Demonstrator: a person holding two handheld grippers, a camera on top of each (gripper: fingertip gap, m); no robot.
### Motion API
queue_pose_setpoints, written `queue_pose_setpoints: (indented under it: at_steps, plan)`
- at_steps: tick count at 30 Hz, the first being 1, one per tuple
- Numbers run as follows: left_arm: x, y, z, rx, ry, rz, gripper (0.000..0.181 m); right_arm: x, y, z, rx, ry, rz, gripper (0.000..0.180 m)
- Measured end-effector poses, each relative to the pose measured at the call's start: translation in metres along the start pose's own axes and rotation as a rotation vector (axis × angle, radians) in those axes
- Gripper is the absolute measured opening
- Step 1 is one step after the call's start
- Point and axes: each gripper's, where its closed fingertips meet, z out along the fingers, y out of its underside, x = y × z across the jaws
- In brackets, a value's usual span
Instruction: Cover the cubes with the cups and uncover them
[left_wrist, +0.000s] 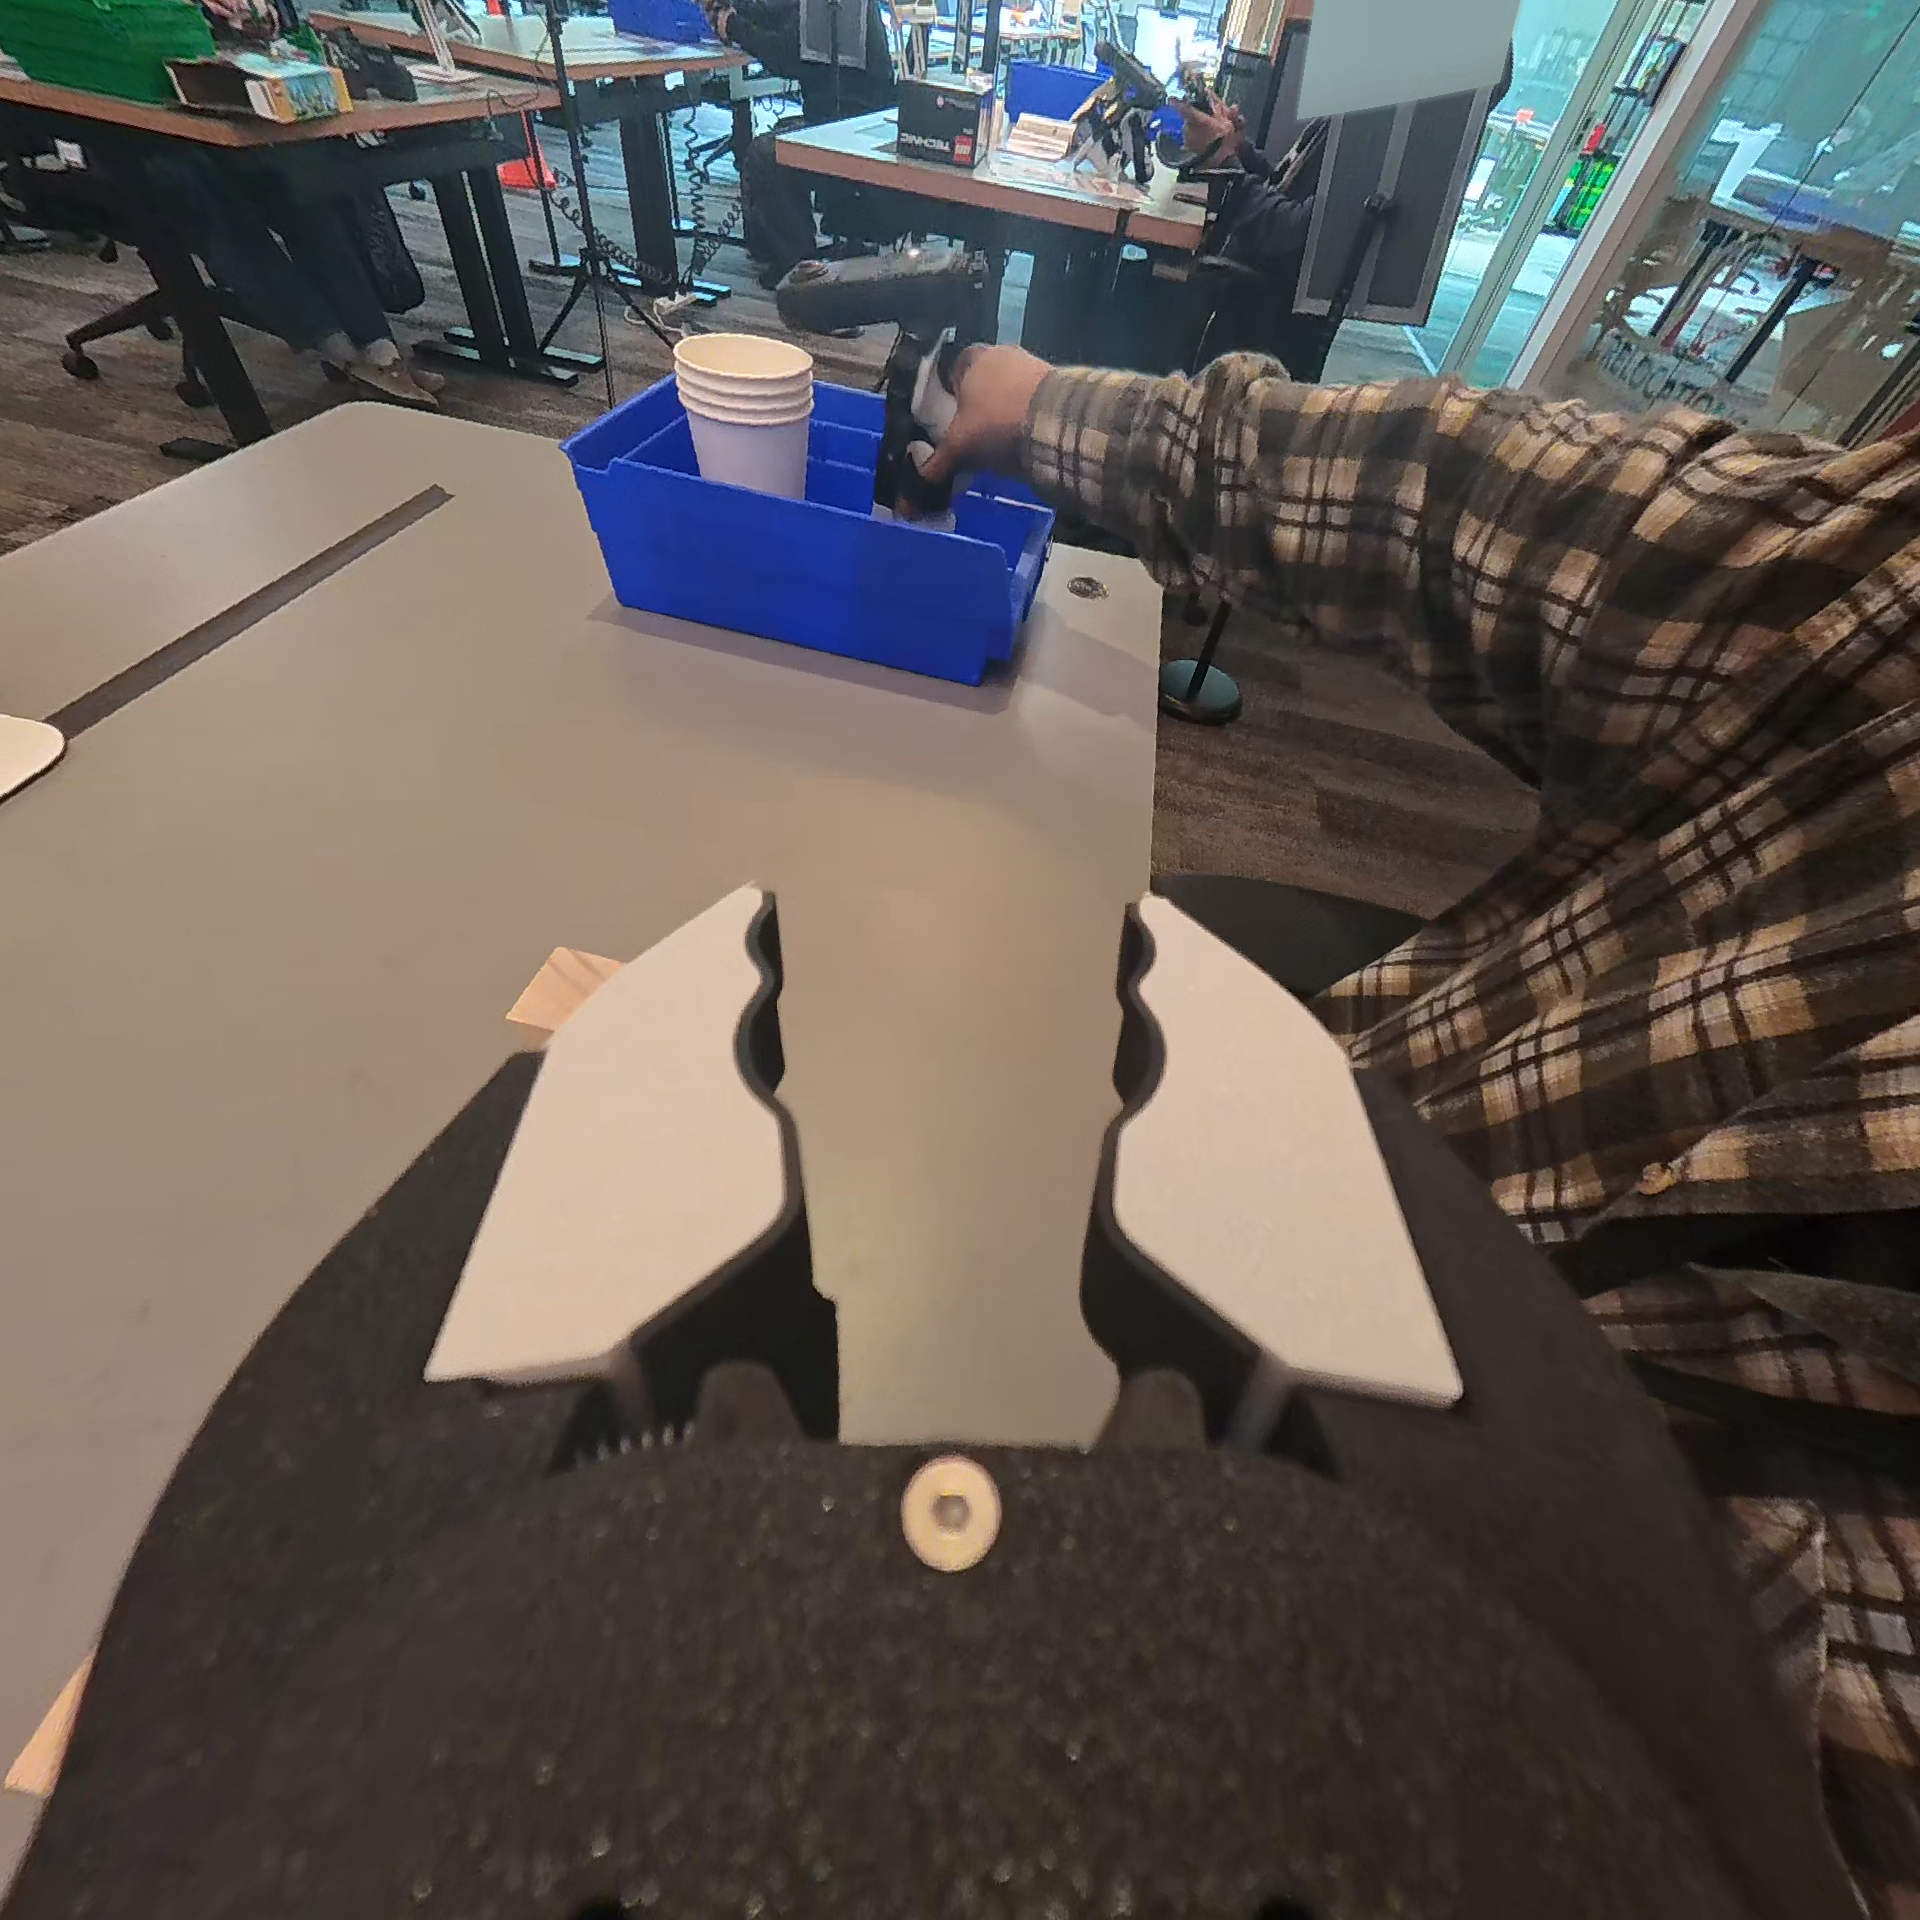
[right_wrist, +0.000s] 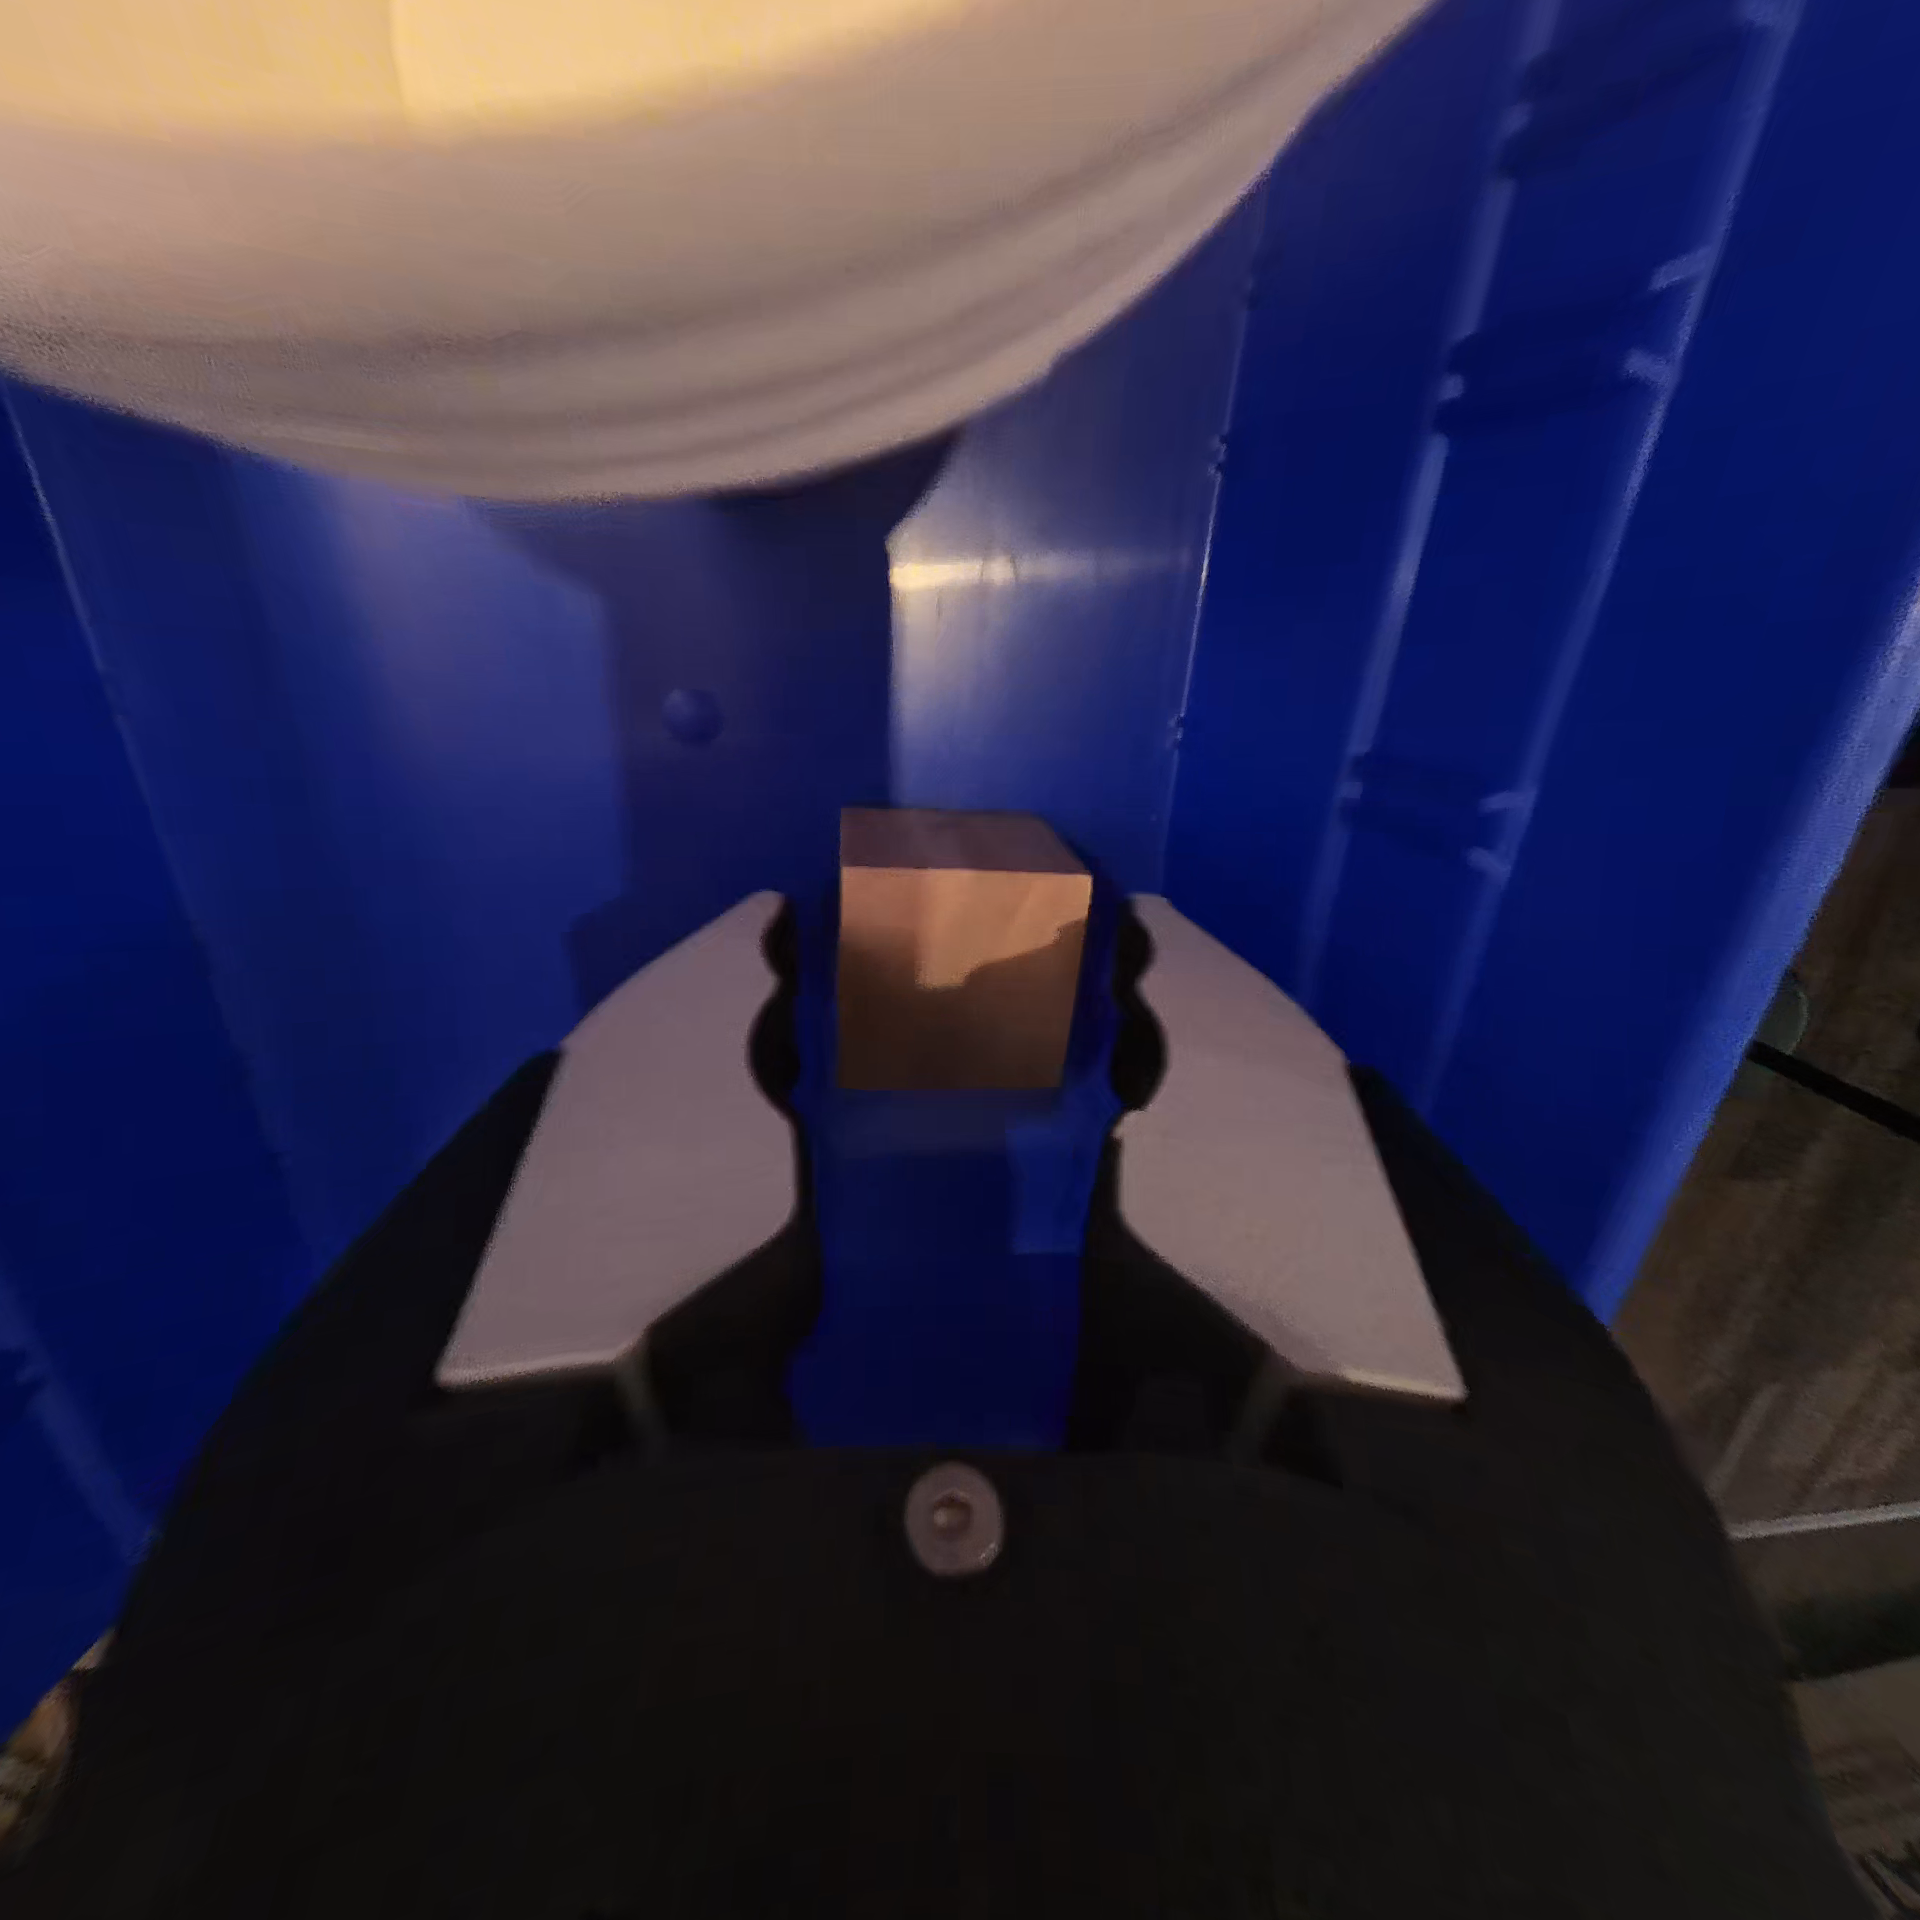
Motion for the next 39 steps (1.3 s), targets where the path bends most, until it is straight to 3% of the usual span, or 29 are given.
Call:
queue_pose_setpoints:
  at_steps: [3,6,10,13,16,22,27,32,39]
  plan:
    - [0.001,-0.002,-0.002,0.006,-0.003,0.006,0.061,-0.008,0.0,-0.015,0.041,-0.039,-0.009,0.084]
    - [0.0,-0.005,-0.008,0.02,-0.014,0.006,0.061,-0.012,0.003,-0.052,0.065,-0.027,-0.049,0.093]
    - [-0.001,-0.008,-0.017,0.036,-0.033,0.004,0.061,-0.029,-0.006,-0.13,0.173,0.05,-0.179,0.093]
    - [-0.004,-0.012,-0.025,0.052,-0.054,0.009,0.061,-0.078,-0.027,-0.187,0.318,0.069,-0.392,0.093]
    - [-0.008,-0.015,-0.032,0.073,-0.066,0.0,0.061,-0.163,-0.043,-0.214,0.426,-0.016,-0.638,0.093]
    - [-0.011,-0.015,-0.04,0.078,-0.082,-0.002,0.061,-0.331,-0.044,-0.186,0.464,-0.185,-1.113,0.091]
    - [-0.014,-0.014,-0.043,0.079,-0.091,-0.005,0.061,-0.425,-0.036,-0.14,0.423,-0.319,-1.331,0.09]
    - [-0.016,-0.012,-0.042,0.071,-0.088,-0.009,0.061,-0.463,-0.032,-0.099,0.305,-0.358,-1.421,0.084]
    - [-0.017,-0.013,-0.044,0.076,-0.09,-0.005,0.061,-0.478,-0.029,-0.065,0.18,-0.314,-1.494,0.073]
